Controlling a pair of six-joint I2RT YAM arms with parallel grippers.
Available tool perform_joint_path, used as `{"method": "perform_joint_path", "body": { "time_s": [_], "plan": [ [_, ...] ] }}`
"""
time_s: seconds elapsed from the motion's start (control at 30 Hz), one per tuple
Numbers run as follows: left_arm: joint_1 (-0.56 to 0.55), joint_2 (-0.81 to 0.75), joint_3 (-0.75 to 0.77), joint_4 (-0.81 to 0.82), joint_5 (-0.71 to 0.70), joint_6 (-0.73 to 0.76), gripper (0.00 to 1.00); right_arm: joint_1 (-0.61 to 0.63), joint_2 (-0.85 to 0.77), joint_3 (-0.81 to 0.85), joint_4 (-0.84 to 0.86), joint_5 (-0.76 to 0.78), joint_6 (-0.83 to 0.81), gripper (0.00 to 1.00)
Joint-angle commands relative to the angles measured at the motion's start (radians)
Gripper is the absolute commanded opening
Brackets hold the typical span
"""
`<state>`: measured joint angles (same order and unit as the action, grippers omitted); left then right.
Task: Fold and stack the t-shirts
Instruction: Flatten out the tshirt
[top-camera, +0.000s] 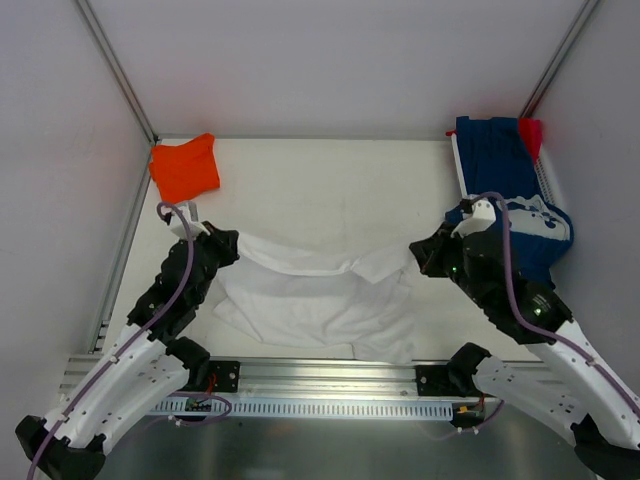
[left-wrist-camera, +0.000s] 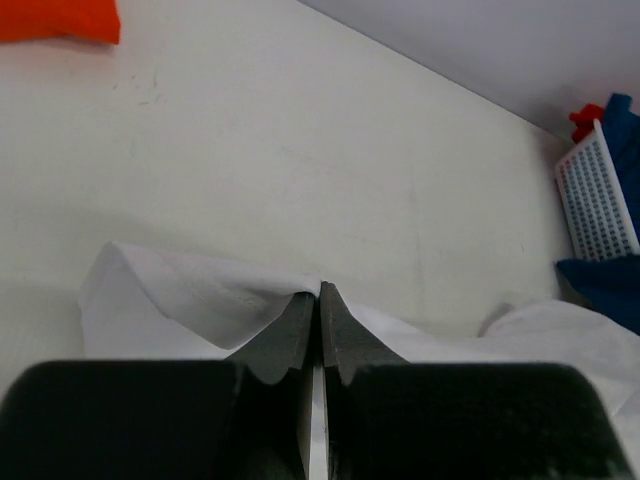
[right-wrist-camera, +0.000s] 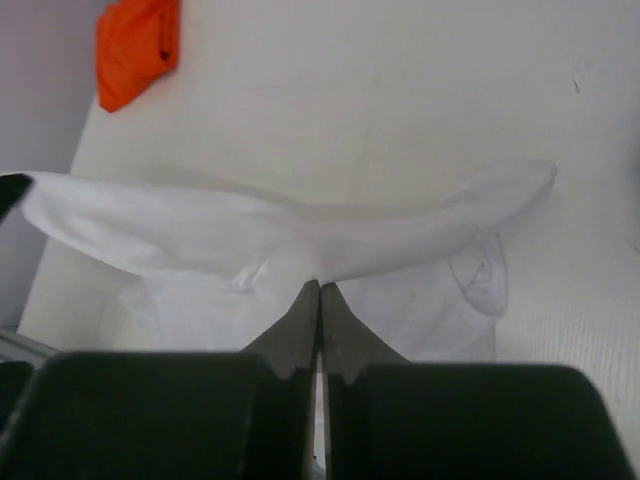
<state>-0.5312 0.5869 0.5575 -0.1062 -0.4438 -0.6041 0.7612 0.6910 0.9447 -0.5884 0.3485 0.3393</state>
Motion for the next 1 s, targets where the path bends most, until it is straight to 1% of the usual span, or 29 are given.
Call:
{"method": "perform_joint_path", "body": {
  "time_s": [0.0,0.03,0.07,0.13,0.17,0.2,0.27,0.3,0.33,0.4,0.43,0.5,0.53,0.63,0.67,0.7,0.73,0.77,0.8,0.87,0.9,0.93,0.97],
  "plan": [
    [-0.01,-0.047,0.126,-0.088,0.175,0.124,0.0,0.006,-0.065,0.14,-0.04,-0.139,-0.141,0.0],
    [-0.01,-0.073,0.143,-0.105,0.2,0.145,0.0,0.004,-0.076,0.19,-0.044,-0.175,-0.184,0.0],
    [-0.01,-0.09,0.162,-0.116,0.246,0.148,0.0,0.006,-0.09,0.212,-0.036,-0.259,-0.204,0.01],
    [-0.01,-0.142,0.212,-0.147,0.293,0.149,0.0,0.006,-0.133,0.268,-0.013,-0.345,-0.256,0.0],
    [-0.01,-0.16,0.232,-0.157,0.316,0.144,0.0,0.007,-0.143,0.287,-0.01,-0.438,-0.267,0.0],
    [-0.01,-0.179,0.269,-0.173,0.37,0.136,0.0,0.006,-0.156,0.305,-0.007,-0.471,-0.273,0.01],
    [-0.01,-0.22,0.31,-0.19,0.43,0.136,0.0,0.006,-0.185,0.363,-0.011,-0.54,-0.278,0.0],
    [-0.01,-0.231,0.355,-0.197,0.498,0.144,0.0,0.006,-0.192,0.383,-0.014,-0.565,-0.278,0.0],
    [-0.01,-0.252,0.378,-0.217,0.536,0.147,0.0,0.006,-0.203,0.403,-0.025,-0.585,-0.278,0.0],
    [-0.01,-0.271,0.448,-0.237,0.608,0.155,0.0,0.004,-0.214,0.453,-0.033,-0.65,-0.266,0.0],
    [-0.009,-0.294,0.469,-0.251,0.682,0.153,0.0,0.004,-0.228,0.465,-0.031,-0.673,-0.258,0.01],
    [-0.01,-0.315,0.528,-0.256,0.753,0.147,0.0,-0.002,-0.237,0.495,-0.024,-0.739,-0.224,0.0],
    [-0.009,-0.335,0.547,-0.257,0.814,0.144,0.0,-0.003,-0.243,0.505,-0.005,-0.761,-0.211,0.0],
    [-0.009,-0.361,0.631,-0.265,0.901,0.126,0.0,-0.034,-0.263,0.52,0.09,-0.89,-0.106,0.01],
    [-0.009,-0.367,0.651,-0.267,0.954,0.116,0.0,-0.046,-0.271,0.523,0.122,-0.96,-0.073,0.0],
    [-0.01,-0.372,0.691,-0.267,0.984,0.1,0.0,-0.087,-0.275,0.526,0.152,-0.994,-0.001,0.0],
    [-0.01,-0.383,0.708,-0.265,1.01,0.092,0.0,-0.112,-0.277,0.54,0.203,-1.023,0.032,0.0],
    [-0.009,-0.389,0.741,-0.267,1.06,0.084,0.0,-0.169,-0.28,0.549,0.228,-1.089,0.061,0.01],
    [-0.009,-0.4,0.757,-0.267,1.08,0.075,0.0,-0.199,-0.281,0.577,0.273,-1.124,0.122,0.0],
    [-0.004,-0.417,0.788,-0.265,1.105,0.066,0.0,-0.261,-0.283,0.615,0.314,-1.212,0.18,0.0],
    [-0.001,-0.427,0.823,-0.265,1.11,0.06,0.0,-0.322,-0.281,0.637,0.341,-1.241,0.214,0.0],
    [0.002,-0.444,0.843,-0.262,1.108,0.058,0.0,-0.351,-0.283,0.655,0.417,-1.266,0.296,0.01],
    [0.008,-0.452,0.864,-0.262,1.105,0.056,0.0,-0.379,-0.285,0.699,0.452,-1.289,0.331,0.01]
  ]
}}
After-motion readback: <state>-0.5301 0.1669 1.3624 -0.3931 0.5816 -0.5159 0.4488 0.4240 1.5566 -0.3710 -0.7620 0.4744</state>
